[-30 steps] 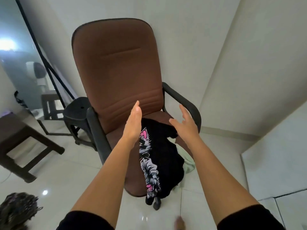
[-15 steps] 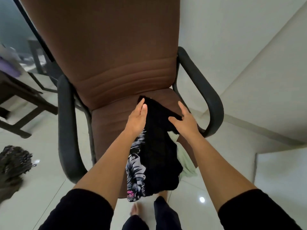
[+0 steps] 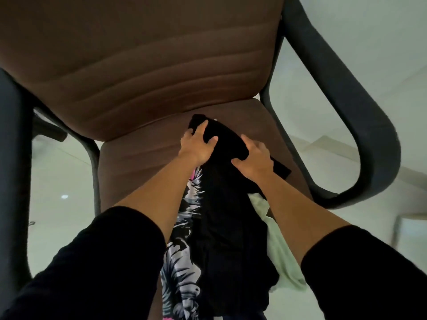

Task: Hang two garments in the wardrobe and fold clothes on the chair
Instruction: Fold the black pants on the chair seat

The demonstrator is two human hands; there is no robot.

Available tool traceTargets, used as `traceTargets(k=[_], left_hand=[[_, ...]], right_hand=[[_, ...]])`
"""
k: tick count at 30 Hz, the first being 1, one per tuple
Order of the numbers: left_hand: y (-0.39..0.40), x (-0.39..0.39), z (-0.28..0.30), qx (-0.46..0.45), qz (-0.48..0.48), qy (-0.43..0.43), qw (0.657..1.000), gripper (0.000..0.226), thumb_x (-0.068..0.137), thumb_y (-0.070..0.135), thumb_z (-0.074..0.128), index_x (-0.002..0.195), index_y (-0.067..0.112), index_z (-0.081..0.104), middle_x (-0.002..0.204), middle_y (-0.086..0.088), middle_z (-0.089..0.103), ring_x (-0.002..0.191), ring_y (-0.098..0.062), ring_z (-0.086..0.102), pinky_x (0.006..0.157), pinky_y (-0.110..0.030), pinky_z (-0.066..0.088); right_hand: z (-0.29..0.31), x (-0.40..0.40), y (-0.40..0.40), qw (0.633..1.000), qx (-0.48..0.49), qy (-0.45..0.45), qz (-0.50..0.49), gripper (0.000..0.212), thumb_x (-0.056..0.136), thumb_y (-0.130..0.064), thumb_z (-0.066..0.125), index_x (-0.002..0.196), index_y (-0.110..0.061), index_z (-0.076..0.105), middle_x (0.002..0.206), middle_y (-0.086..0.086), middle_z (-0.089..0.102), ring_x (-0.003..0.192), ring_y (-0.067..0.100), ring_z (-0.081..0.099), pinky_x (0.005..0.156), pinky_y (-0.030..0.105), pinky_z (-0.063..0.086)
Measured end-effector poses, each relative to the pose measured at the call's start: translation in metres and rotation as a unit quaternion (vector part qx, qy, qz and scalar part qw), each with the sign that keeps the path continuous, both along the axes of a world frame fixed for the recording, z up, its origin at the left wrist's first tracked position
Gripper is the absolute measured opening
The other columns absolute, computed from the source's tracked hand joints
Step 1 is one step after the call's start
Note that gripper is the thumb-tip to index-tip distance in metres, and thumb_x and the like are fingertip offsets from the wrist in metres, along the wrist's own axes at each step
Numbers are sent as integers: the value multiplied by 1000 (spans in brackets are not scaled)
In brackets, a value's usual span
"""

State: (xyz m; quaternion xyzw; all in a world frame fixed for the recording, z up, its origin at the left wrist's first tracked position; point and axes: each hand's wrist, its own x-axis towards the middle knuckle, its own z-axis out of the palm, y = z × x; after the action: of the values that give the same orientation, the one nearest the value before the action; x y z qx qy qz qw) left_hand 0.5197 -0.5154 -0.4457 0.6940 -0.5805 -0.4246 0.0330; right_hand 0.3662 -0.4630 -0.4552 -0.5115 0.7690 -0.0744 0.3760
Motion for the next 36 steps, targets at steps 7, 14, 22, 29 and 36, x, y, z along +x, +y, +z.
traceTargets(k=[7,14,22,29,36], left_hand=[[-16,-8,-24,4,75,-79,994,97,84,34,67,150,31,-5,143,-22,28,130,-37,37,102,-45,39],[-11,1,12,-44,133,13,990,56,82,45,67,127,15,55,122,-9,63,114,-25,58,88,-28,46],[12,10,137,-122,83,192,970,31,81,21,72,110,21,63,99,2,67,99,-18,64,89,-32,51],[49,28,262,-236,14,183,954,14,84,21,68,81,21,54,85,3,57,86,-19,55,75,-26,39],[105,54,410,-332,-47,234,913,15,82,21,70,80,26,56,82,5,64,82,-13,62,76,-30,51]], right_hand=[[-22,8,-17,998,-39,40,30,74,85,-30,65,147,-27,25,138,11,40,127,30,37,101,44,39],[9,7,-9,999,-37,-17,-27,40,89,-29,59,128,-20,52,115,10,64,111,31,57,95,42,47],[132,-3,-5,980,-137,-147,-14,27,88,-21,62,115,-25,65,114,-3,67,110,18,60,100,37,44],[267,0,30,951,-237,-195,23,12,91,-14,59,100,-18,65,100,-1,66,98,17,61,88,30,48],[412,27,94,904,-388,-177,-10,14,92,-9,53,88,-21,59,81,-4,60,78,15,55,72,28,44]])
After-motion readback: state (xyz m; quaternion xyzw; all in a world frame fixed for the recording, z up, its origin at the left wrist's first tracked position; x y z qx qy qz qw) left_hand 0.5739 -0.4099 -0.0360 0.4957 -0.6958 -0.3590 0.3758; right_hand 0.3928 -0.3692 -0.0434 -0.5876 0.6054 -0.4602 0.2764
